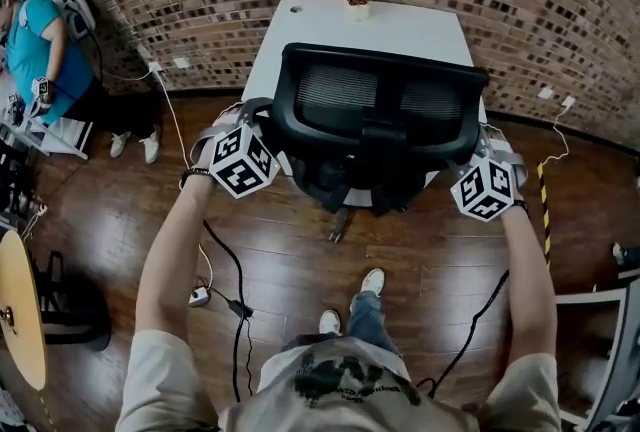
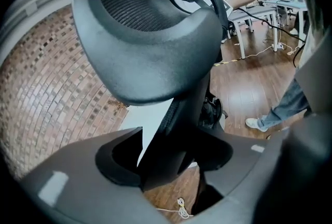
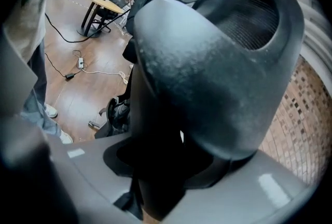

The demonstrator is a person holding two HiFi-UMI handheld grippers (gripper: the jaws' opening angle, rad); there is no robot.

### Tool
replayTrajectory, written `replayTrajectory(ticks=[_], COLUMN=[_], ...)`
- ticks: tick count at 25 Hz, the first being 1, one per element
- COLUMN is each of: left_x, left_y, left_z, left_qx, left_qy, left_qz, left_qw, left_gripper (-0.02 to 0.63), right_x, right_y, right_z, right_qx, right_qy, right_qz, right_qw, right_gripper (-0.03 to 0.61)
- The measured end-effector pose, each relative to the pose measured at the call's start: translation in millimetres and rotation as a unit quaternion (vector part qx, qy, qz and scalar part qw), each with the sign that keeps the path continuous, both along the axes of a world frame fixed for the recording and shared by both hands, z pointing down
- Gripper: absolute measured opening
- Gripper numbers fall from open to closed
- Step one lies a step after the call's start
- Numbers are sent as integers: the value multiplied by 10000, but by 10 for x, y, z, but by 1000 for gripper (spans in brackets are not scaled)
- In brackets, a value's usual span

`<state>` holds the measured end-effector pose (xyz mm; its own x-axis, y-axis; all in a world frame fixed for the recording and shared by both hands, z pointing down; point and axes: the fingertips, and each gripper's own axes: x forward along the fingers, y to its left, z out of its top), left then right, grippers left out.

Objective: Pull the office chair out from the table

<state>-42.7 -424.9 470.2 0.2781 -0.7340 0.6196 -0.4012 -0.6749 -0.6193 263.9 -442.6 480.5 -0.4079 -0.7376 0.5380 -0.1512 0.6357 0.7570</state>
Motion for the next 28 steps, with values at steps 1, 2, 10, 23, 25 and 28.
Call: replayTrajectory(ticks=[1, 2, 10, 23, 25, 28], left_x=[-3, -3, 37, 257, 304, 376], left_y=[48, 95, 398, 1189, 1342, 1580], left_z=[5, 12, 17, 32, 52, 76], left_qx=[16, 29, 4, -51, -87, -129], left_qy=[-4, -5, 7, -14, -24, -47], left_qz=[32, 63, 222, 68, 15, -51], left_qw=[10000, 10000, 9998, 10000, 10000, 9999], left_gripper=[299, 299, 301, 297, 296, 296], right_x=[0, 1, 50, 282, 327, 397], right_y=[67, 139, 577, 1167, 1287, 1502], right_z=[22, 41, 38, 72, 81, 100], right_qx=[1, 7, 49, -38, 3, 19], right_qy=[-13, -23, -8, 90, 89, 78], right_qz=[36, 75, 283, 221, 182, 149], right_qw=[10000, 10000, 9996, 9997, 9998, 9999], right_gripper=[206, 206, 204, 207, 209, 210])
